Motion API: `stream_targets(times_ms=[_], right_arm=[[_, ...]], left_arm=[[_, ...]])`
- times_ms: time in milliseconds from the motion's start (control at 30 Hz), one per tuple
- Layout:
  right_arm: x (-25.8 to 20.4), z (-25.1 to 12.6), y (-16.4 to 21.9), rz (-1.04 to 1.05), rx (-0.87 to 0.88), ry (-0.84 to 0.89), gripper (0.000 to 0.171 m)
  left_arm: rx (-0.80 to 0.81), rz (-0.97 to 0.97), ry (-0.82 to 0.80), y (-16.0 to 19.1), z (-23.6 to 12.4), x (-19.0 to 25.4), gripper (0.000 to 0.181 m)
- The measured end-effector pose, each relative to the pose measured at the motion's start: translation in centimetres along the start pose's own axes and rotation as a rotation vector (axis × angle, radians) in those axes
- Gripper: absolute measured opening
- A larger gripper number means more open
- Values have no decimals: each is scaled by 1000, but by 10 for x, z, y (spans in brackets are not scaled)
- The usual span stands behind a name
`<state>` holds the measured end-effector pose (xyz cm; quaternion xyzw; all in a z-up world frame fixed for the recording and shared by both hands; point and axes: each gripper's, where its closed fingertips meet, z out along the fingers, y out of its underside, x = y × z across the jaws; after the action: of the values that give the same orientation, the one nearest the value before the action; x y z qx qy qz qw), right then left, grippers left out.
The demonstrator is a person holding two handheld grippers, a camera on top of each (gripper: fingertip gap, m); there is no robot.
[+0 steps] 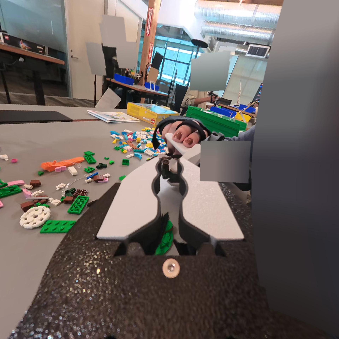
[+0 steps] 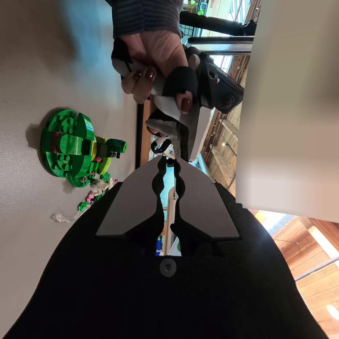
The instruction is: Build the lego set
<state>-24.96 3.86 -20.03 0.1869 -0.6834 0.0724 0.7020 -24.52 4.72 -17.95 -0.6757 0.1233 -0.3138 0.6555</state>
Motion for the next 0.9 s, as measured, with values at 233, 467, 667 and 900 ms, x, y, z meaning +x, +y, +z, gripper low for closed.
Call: stream_targets(times_ms=[233, 467, 667, 900], right_arm=[[-1, 0, 0, -5, -1, 1, 7], [-3, 1, 1, -12, -6, 0, 7], [-4, 1, 2, -10, -11, -1, 7], [-4, 3, 2, -7, -13, 4, 7]], left_arm=[[-37, -39, 2, 8, 3, -3, 10], [-47, -32, -27, 9, 3, -6, 7], [-49, -35, -33, 10, 3, -8, 7], [-47, -38, -37, 10, 3, -9, 6]])
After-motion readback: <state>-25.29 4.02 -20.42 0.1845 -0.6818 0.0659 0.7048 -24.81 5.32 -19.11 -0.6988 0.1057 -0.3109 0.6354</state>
